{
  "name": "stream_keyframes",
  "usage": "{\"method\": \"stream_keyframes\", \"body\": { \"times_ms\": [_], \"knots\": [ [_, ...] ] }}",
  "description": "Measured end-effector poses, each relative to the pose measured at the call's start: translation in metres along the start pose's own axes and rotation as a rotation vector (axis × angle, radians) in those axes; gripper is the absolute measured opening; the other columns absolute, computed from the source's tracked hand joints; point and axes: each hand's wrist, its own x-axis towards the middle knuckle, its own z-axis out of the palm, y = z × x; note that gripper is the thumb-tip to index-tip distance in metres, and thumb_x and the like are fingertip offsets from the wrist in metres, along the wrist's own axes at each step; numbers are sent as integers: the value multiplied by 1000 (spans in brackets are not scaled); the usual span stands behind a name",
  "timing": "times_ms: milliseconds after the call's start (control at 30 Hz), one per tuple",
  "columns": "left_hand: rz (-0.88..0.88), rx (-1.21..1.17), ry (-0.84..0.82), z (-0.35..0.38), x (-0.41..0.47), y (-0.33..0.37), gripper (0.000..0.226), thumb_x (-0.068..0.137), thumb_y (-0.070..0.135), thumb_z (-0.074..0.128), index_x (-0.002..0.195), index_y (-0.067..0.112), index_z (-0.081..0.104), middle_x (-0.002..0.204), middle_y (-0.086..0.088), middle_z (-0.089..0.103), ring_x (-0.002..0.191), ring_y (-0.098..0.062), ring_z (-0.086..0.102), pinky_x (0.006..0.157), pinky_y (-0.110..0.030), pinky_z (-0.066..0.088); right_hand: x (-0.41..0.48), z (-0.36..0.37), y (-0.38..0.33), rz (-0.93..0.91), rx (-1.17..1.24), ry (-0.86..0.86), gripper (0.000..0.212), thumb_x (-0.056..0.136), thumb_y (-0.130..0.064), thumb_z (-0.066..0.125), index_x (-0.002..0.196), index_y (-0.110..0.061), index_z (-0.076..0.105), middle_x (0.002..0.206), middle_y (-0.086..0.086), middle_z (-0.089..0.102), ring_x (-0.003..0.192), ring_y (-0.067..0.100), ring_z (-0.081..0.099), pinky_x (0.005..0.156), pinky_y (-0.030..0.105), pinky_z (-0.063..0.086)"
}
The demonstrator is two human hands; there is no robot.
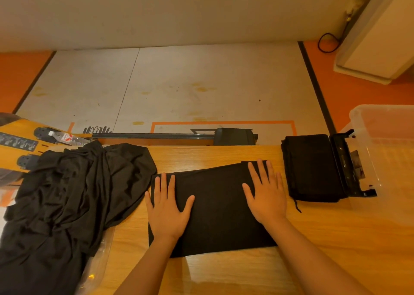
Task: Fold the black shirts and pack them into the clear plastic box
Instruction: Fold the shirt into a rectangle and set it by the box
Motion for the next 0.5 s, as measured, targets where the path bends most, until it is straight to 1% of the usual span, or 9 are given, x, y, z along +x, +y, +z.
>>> {"method": "stream_keyframes", "body": {
  "times_ms": [67, 133, 200, 233, 267, 367, 433, 500],
  "knots": [
    [2, -16, -14, -1, 1, 1, 88, 85, 76, 15, 155, 23, 16, 163, 2, 3, 149, -14, -8, 121, -48, 1, 1, -2, 0, -5, 0, -9, 65, 93, -59, 8, 151, -30, 11, 160, 2, 6, 148, 23, -3, 118, 43, 0],
    [32, -57, -34, -4, 1, -1, 90, 83, 78, 14, 154, 24, 11, 163, 4, 0, 148, -11, -12, 121, -45, -5, 1, -6, 1, -25, 4, -40, 69, 88, -61, -2, 150, -32, 1, 160, 0, -4, 147, 21, -12, 118, 41, -8],
    [81, -113, -31, -11, -1, -3, 87, 85, 75, 14, 155, 23, 11, 163, 3, 0, 148, -10, -12, 121, -42, -5, -1, -13, 0, -45, 14, -64, 70, 85, -62, -8, 149, -32, -5, 160, -1, -9, 145, 20, -17, 116, 39, -14],
    [109, -129, -15, -14, -4, -2, 84, 87, 72, 16, 155, 22, 12, 163, 2, 1, 149, -11, -11, 121, -41, -5, -3, -17, -2, -49, 21, -42, 70, 87, -61, -6, 149, -31, -2, 160, 0, -6, 146, 20, -15, 116, 38, -14],
    [137, -133, 10, -17, -8, -1, 78, 91, 66, 19, 155, 21, 13, 163, 1, 3, 149, -12, -9, 121, -41, -5, -8, -22, -7, -55, 24, 1, 68, 90, -58, 0, 151, -29, 4, 160, 1, 0, 147, 21, -9, 117, 39, -10],
    [212, -152, 75, -21, -30, 21, 63, 96, 43, 27, 154, 18, 19, 162, -1, 9, 150, -14, -2, 121, -42, -2, -34, -29, -36, -130, 53, 129, 58, 96, -44, 21, 149, -22, 26, 158, 5, 21, 147, 25, 13, 116, 44, 9],
    [273, -180, 41, -12, -50, 41, 60, 96, 33, 29, 153, 17, 20, 162, 0, 12, 150, -14, 2, 120, -42, 2, -58, -21, -65, -248, 98, 90, 55, 95, -38, 25, 147, -20, 33, 155, 5, 26, 146, 25, 20, 114, 46, 15],
    [306, -167, -15, 2, -63, 49, 57, 99, 32, 26, 153, 16, 21, 161, -1, 16, 150, -13, 5, 119, -41, 8, -77, -7, -81, -320, 103, 8, 55, 93, -35, 25, 143, -18, 40, 153, 5, 33, 144, 23, 23, 113, 45, 18]
  ]
}}
